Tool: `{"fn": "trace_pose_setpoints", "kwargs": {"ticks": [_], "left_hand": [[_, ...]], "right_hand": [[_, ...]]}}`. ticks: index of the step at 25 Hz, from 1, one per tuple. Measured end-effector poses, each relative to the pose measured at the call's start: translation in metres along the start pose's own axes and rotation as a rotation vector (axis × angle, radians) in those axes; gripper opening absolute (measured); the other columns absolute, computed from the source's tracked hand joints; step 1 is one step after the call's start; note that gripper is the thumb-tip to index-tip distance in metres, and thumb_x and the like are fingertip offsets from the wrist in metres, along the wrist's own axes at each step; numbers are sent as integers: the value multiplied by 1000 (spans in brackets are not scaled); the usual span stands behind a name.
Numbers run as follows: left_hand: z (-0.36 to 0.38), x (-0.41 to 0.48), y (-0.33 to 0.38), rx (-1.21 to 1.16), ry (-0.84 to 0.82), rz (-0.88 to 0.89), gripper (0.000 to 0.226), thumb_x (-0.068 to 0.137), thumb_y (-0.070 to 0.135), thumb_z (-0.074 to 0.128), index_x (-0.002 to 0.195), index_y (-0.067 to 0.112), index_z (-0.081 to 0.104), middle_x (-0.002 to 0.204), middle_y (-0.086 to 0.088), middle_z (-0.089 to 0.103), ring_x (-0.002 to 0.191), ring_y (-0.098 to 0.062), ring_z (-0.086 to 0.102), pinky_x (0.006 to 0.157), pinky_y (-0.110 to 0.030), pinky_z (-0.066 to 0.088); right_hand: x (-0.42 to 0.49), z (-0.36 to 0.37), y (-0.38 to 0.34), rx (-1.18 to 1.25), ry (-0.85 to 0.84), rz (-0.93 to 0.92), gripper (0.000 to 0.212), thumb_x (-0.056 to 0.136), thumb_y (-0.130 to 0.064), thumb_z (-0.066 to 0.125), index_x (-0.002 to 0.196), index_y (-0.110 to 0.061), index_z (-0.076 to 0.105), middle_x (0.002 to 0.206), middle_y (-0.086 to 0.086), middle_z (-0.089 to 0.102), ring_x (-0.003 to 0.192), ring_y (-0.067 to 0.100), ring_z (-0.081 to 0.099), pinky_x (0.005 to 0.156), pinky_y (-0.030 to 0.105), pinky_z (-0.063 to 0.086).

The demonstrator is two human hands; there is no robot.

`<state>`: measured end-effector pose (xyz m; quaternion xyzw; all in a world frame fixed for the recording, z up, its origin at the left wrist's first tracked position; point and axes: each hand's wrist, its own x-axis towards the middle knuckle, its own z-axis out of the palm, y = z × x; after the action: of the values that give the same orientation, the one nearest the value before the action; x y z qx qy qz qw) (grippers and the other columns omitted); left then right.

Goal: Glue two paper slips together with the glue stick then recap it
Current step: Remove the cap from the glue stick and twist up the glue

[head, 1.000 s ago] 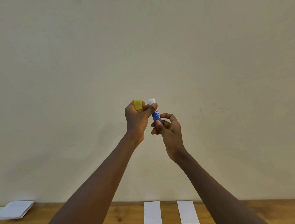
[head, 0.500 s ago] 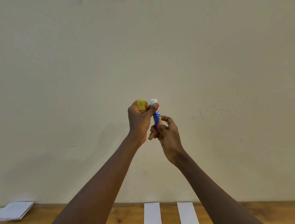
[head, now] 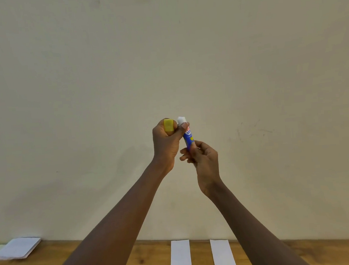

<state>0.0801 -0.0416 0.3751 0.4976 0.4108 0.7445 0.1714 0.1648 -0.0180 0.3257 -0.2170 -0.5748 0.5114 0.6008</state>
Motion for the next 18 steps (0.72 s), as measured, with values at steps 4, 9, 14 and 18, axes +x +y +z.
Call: {"fn": "trace_pose_setpoints", "kwargs": {"ticks": [4,9,14,18], "left_hand": [[2,-1,1,-18,-8,10,37,81,1,61,59,12,34,80,-22,46,83,-34,54,81,-50,50],[0,-2,-1,-6,72,8,27,82,5,61,66,9,40,81,-20,47,79,-30,50,70,-28,51],[5,-2,5,-66,-3,-5,29,81,0,60,64,9,39,84,-19,45,83,-31,49,83,-48,47],[2,1,5,-34,21,2,33,82,1,60,61,12,36,82,-21,45,83,-31,52,81,-43,48]], "right_hand": [[-2,0,-1,226,-51,180,27,96,-26,32,102,-12,54,55,-4,66,45,9,58,50,19,47],[-3,0,-1,51,13,37,11,88,-12,51,95,-6,57,69,4,60,45,6,53,49,16,45],[-5,1,-3,216,0,229,41,94,-33,33,70,-12,58,50,-2,58,39,10,51,52,27,39],[-4,0,-6,141,-18,137,12,90,-21,47,87,-17,57,70,2,57,43,8,53,49,22,44]]}}
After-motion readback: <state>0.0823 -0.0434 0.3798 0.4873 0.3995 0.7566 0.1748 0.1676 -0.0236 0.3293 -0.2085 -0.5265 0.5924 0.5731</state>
